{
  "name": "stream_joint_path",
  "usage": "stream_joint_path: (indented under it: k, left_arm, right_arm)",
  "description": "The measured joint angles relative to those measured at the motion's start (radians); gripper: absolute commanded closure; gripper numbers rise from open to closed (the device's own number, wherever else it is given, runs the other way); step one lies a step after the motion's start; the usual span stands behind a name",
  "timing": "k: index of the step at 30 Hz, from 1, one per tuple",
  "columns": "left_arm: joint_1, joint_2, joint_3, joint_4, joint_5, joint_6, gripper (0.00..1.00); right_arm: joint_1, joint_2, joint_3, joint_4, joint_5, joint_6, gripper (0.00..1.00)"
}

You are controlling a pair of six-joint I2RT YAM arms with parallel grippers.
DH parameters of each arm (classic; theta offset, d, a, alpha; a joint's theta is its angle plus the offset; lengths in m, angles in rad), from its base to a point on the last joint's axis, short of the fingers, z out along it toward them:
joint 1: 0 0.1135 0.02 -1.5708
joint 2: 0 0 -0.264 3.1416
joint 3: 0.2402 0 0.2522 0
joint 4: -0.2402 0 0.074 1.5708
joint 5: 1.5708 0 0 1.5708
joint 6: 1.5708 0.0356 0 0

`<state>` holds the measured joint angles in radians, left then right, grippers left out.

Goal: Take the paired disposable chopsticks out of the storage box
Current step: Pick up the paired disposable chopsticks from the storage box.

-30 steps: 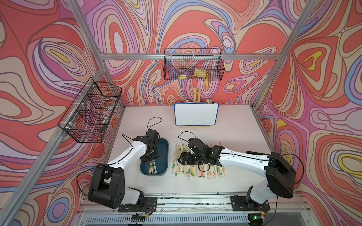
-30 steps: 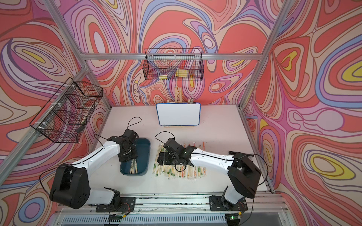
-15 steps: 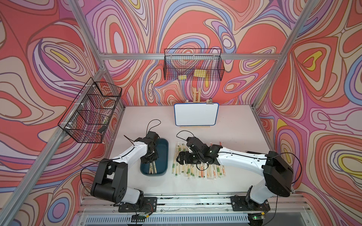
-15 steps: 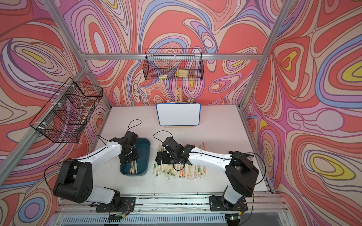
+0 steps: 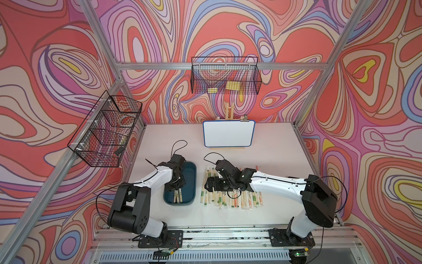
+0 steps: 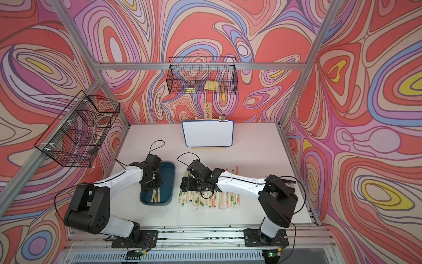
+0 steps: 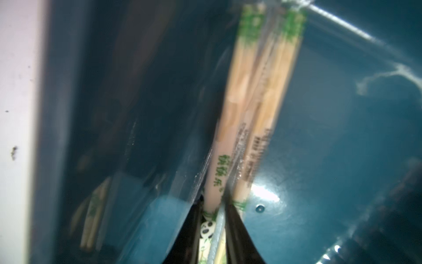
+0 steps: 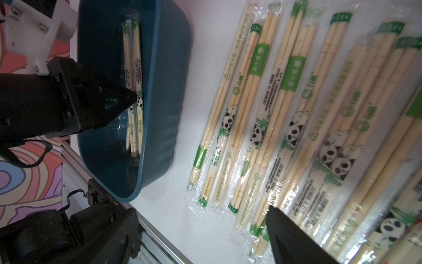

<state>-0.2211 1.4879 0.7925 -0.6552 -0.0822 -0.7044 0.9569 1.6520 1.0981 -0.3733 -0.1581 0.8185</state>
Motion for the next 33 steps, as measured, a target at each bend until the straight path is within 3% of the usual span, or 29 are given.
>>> stream_joint_path:
  k: [11, 33]
  left_arm:
    - [0.0, -0.007, -0.003, 0.005, 0.009, 0.002, 1.0]
    - [0.006, -0.099, 0.123, -0.115, 0.004, 0.066, 1.0]
  right_arm:
    - [0.0, 0.001, 0.0, 0.0, 0.0, -0.002, 0.07]
    - [0.0, 0.012, 0.002, 0.0, -0.001, -0.003, 0.06]
